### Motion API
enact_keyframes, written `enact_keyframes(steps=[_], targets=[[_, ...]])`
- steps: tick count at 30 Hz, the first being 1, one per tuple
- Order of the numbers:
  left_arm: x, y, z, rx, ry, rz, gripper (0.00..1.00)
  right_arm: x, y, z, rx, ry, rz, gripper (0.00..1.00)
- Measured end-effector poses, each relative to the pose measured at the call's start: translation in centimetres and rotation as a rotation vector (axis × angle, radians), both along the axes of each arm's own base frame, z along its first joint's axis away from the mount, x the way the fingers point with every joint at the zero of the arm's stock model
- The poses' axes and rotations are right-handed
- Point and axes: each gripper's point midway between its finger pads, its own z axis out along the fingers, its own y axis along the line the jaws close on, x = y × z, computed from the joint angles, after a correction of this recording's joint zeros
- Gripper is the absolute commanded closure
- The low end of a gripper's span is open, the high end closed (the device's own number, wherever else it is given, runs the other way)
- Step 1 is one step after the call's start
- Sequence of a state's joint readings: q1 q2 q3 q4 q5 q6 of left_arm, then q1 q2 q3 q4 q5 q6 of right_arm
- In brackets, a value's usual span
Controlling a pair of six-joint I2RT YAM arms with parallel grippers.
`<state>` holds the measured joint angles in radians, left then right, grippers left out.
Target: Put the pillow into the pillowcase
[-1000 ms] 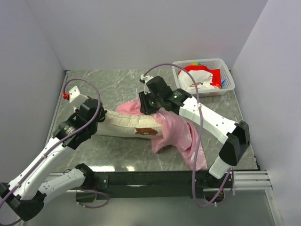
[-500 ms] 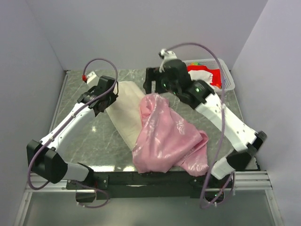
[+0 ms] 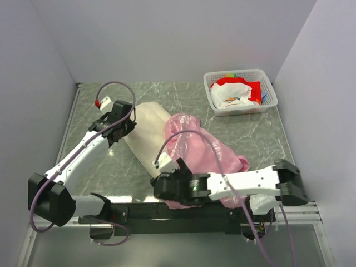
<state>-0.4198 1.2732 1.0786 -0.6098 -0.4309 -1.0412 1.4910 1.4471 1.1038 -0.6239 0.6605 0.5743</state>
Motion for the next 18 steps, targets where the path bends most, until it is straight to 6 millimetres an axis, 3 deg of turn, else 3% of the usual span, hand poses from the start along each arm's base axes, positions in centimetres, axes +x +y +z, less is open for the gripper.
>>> enact_keyframes(steps=[3,10,12,15,18], targets=[[-0.3,0.1,-0.1,-0.004,-0.004,-0.001,0.99,-1.1,0.3,-1.4,-0.075,-0.065,-0.01,0.0],[-1.3,0.4,0.1,-0.018,-0.022,-0.007,0.99,-0.7,2.0,-1.8,-0.14,-0.144,-0.049,0.0],[-1.5,0.4,0.2,-0.02,-0.023,-0.009,0.99,-0.2,2.0,-2.7,-0.176,-0.152,-0.062,0.16],[-1.8,0.5,0.5,-0.025,-0.027,-0.013,0.99,0.6,1.2,-3.6,-0.219,-0.145,-0.074,0.51],[-2.2,0.6,1.3,-0.036,-0.048,-0.015,0.99,1.7,0.4,-3.1,-0.213,-0.117,-0.071,0.92]])
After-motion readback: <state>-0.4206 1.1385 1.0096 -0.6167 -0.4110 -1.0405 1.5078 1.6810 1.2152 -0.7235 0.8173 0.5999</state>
